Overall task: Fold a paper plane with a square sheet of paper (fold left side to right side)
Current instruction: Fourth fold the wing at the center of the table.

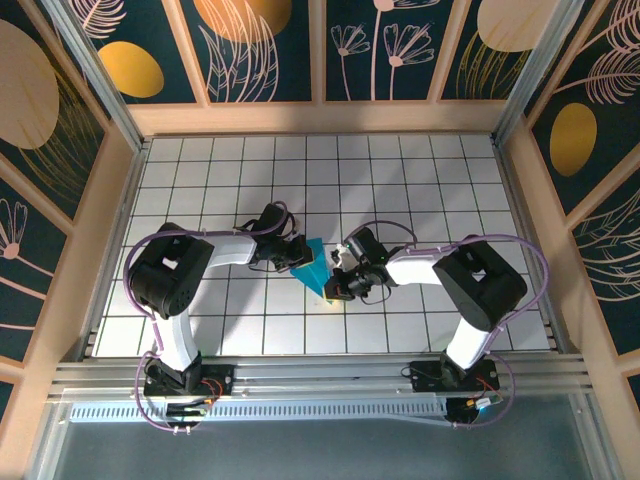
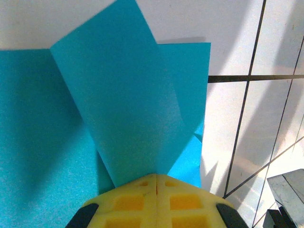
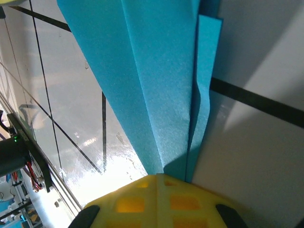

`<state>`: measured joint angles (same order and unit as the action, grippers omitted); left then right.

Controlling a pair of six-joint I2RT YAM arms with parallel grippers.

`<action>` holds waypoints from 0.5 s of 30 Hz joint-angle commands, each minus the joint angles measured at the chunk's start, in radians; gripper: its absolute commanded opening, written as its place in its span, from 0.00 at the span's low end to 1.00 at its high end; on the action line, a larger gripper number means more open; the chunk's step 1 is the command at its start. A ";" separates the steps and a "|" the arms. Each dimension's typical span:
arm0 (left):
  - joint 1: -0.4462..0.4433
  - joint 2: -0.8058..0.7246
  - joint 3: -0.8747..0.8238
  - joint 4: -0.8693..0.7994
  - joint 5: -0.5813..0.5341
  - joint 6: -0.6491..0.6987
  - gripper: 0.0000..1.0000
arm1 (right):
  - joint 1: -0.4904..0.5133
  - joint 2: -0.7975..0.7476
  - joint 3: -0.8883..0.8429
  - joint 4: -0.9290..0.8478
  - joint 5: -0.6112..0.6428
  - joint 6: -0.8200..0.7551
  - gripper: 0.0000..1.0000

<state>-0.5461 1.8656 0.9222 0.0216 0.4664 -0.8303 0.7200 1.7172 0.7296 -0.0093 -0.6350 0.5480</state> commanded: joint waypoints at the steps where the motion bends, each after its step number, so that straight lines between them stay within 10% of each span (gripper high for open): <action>1: 0.001 0.066 -0.017 -0.109 -0.106 0.017 0.00 | 0.019 -0.017 -0.039 -0.144 0.011 -0.028 0.00; 15: 0.002 0.068 -0.014 -0.112 -0.110 0.022 0.00 | 0.019 -0.057 -0.068 -0.200 0.021 -0.043 0.00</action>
<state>-0.5461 1.8683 0.9279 0.0143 0.4667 -0.8303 0.7219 1.6741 0.7010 -0.0662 -0.6289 0.5278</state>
